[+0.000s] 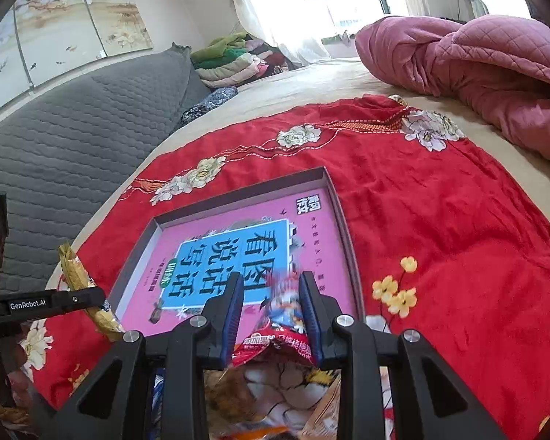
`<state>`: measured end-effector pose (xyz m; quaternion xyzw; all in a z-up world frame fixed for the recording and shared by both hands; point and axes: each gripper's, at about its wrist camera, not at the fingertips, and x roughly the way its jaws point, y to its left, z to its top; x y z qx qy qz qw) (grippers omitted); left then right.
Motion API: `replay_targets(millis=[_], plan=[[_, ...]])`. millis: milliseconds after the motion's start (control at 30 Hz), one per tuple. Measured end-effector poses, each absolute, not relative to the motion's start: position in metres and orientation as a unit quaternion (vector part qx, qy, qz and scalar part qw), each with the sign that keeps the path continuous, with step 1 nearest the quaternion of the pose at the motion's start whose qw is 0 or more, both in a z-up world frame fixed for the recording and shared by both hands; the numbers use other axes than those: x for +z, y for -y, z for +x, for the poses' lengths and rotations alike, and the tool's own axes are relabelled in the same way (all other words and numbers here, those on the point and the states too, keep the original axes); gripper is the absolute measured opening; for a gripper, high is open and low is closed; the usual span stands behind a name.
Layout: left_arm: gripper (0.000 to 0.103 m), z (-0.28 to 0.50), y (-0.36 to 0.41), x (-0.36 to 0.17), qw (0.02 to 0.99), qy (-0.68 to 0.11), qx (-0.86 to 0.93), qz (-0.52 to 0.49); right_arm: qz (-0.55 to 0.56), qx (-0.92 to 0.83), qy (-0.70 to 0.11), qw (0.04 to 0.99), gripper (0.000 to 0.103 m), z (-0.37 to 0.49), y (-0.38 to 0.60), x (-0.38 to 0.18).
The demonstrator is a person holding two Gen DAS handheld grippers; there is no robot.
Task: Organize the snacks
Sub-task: 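Drop the yellow bar into the tray with the left gripper while the right carries the red stick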
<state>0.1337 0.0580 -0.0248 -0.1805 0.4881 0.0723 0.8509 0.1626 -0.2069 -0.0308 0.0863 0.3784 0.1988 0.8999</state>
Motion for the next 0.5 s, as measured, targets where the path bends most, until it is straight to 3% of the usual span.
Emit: replay_targets(millis=[500], plan=[[0.017, 0.161, -0.060, -0.055, 0.829, -0.519, 0.089, -0.186, 0.078, 0.199, -0.394, 0.894, 0.032, 0.186, 0.206, -0.051]])
